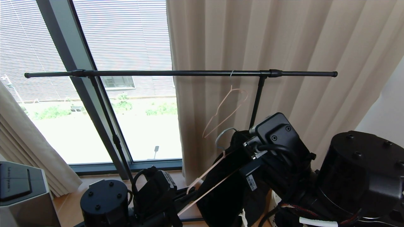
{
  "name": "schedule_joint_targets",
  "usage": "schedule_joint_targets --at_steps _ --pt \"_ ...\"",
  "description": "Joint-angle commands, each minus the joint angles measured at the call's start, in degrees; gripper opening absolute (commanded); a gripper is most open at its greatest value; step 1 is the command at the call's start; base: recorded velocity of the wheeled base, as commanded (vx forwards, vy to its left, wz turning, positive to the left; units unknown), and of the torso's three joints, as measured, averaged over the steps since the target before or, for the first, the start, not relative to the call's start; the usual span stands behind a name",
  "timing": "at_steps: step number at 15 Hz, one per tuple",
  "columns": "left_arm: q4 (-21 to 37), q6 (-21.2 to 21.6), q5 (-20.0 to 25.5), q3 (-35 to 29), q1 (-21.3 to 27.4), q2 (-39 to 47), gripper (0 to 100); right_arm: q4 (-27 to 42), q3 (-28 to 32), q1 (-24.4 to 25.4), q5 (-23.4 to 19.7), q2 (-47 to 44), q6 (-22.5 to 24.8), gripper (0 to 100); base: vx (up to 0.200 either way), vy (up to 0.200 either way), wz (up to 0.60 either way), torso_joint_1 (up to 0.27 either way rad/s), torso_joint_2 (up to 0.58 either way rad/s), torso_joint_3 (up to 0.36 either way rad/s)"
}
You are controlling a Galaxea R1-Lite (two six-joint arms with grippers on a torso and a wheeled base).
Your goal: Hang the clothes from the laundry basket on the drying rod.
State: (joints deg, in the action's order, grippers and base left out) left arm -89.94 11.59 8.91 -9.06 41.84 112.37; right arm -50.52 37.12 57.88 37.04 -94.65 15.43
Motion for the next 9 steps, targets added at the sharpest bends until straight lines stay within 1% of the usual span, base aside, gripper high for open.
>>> schedule_joint_targets --at_steps 1,6,7,9 --pt "-0.06 0.01 -0.03 0.00 0.00 0.04 0 -0.99 -0.03 0.48 0.14 -0.19 0.04 0 0.000 0.000 0.00 0.000 0.00 0.000" --pt "-0.06 0.01 -0.03 0.00 0.00 -0.05 0 -2.13 -0.21 0.39 0.49 0.08 0.04 0 0.000 0.000 0.00 0.000 0.00 0.000" --pt "-0.06 0.10 -0.03 0.00 0.09 -0.05 0 -2.30 -0.21 -0.05 0.49 0.17 0.04 100 0.000 0.000 0.00 0.000 0.00 0.000" --pt "-0.06 0.18 0.05 0.27 0.26 -0.14 0 -2.57 0.06 -2.42 0.41 0.08 0.12 100 0.000 0.000 0.00 0.000 0.00 0.000"
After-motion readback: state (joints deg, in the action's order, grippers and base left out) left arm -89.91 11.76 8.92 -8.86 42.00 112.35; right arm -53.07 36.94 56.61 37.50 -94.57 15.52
